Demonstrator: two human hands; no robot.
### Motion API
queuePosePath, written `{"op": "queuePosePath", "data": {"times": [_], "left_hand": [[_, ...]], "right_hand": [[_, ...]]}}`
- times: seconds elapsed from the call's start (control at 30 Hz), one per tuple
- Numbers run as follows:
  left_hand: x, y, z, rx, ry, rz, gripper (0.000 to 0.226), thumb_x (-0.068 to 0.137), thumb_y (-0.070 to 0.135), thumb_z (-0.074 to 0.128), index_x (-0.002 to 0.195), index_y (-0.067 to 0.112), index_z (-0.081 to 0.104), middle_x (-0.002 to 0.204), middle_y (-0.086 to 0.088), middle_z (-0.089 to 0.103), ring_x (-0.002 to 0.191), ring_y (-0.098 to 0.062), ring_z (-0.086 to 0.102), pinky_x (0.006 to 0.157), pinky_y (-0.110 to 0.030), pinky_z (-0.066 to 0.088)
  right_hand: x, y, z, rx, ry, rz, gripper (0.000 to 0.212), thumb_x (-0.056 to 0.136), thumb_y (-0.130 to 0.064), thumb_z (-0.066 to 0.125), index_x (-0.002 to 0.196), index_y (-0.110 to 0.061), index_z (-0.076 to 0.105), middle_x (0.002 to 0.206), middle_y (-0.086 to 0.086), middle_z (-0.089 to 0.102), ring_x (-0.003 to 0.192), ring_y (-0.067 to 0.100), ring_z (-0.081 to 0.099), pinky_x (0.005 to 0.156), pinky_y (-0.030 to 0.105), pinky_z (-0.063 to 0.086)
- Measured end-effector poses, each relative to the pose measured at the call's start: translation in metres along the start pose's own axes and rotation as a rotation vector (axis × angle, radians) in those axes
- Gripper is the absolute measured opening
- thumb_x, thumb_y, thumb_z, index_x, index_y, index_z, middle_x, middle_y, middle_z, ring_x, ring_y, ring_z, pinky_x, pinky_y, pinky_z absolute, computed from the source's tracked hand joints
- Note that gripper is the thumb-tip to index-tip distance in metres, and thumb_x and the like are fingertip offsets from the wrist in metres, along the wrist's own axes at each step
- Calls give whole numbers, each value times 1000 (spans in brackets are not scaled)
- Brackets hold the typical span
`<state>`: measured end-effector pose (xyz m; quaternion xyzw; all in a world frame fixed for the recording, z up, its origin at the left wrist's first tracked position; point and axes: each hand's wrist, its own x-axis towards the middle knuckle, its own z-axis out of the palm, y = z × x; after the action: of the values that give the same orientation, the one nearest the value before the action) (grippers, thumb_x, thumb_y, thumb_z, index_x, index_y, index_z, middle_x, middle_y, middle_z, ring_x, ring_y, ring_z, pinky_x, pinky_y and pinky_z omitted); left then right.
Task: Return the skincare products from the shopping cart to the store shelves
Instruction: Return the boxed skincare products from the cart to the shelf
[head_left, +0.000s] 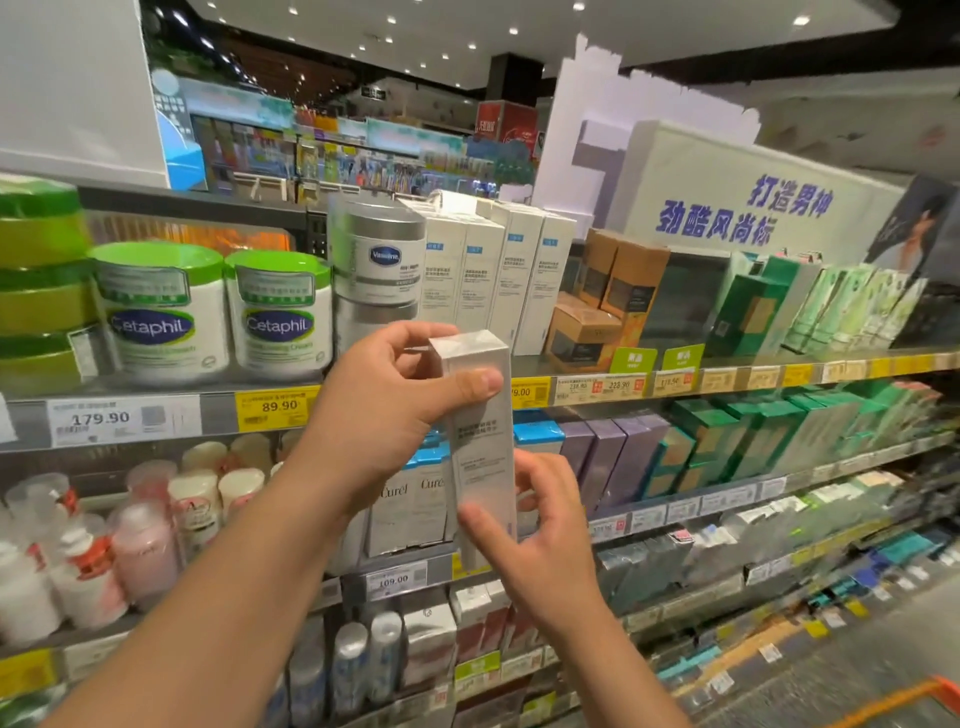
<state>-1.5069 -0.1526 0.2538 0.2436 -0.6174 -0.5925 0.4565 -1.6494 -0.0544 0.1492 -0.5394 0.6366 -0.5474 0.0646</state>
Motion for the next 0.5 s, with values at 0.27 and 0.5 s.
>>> {"op": "queuePosePath", "data": {"times": [0.27, 0.5], "left_hand": [[35, 10, 12, 5, 21, 77, 67, 56, 31, 88, 117, 19, 66, 99, -2, 80, 92, -17, 77, 72, -29, 60], [76, 0, 29, 47, 0, 172, 66, 77, 17, 87, 137, 22, 59, 119, 0, 74, 106, -10, 72, 86, -28, 59]], "right_hand": [[39, -24, -4, -159, 89, -122, 52, 80, -44, 80, 126, -37, 56, 107, -21, 51, 104, 2, 53, 78, 9, 43], [98, -24, -16, -33, 193, -122, 42, 78, -34, 83, 114, -38, 60, 100, -14, 64, 92, 8, 64, 75, 33, 56]]}}
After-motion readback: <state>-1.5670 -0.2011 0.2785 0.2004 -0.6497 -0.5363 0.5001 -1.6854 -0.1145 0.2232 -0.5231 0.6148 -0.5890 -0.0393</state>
